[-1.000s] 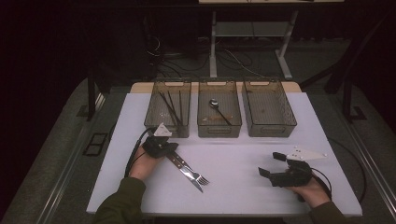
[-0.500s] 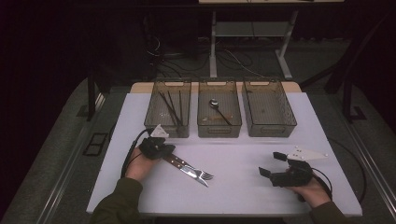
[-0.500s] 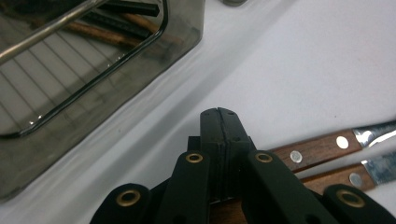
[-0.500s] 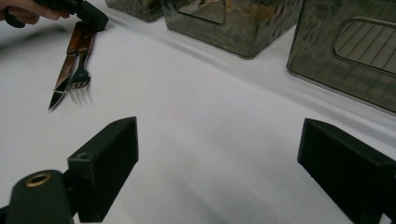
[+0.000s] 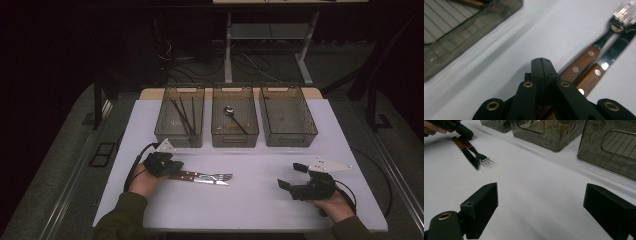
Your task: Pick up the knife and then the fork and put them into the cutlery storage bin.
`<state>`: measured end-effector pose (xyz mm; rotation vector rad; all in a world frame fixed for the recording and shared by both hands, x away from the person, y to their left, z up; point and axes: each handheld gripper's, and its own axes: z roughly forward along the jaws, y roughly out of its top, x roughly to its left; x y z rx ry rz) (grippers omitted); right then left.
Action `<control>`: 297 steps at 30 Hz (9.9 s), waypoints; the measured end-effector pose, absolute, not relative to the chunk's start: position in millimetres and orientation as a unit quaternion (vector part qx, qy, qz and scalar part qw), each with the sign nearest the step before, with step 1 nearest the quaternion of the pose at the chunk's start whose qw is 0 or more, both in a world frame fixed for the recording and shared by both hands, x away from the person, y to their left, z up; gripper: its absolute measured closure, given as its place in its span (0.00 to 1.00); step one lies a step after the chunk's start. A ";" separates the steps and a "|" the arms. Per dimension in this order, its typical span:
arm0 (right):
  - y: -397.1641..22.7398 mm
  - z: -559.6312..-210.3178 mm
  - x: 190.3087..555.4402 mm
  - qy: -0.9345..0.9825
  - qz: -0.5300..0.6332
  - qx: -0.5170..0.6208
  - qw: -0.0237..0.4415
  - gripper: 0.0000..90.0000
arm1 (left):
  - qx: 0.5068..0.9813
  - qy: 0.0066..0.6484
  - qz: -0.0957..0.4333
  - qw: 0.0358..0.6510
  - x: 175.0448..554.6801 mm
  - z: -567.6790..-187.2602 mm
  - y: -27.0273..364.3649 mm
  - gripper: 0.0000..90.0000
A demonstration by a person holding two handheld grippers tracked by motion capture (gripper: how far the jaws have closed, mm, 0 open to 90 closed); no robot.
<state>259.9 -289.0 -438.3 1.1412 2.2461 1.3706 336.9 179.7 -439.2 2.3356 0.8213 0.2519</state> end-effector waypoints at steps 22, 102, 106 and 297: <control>-288.9 -438.5 259.9 0.777 0.471 0.395 0.137 0.13 | 0.894 0.301 0.074 0.324 306.5 -435.9 183.7 1.00; -286.7 -439.1 259.9 0.780 0.469 0.391 0.134 0.13 | 0.902 0.244 0.061 0.350 285.1 -444.2 141.0 0.86; -287.1 -439.6 260.8 0.781 0.469 0.390 0.135 0.13 | 0.906 0.250 0.047 0.338 288.7 -441.9 140.0 0.86; -314.6 -368.9 360.8 0.758 0.453 0.434 0.177 0.13 | 0.839 0.269 0.085 0.466 278.4 -430.2 163.1 0.04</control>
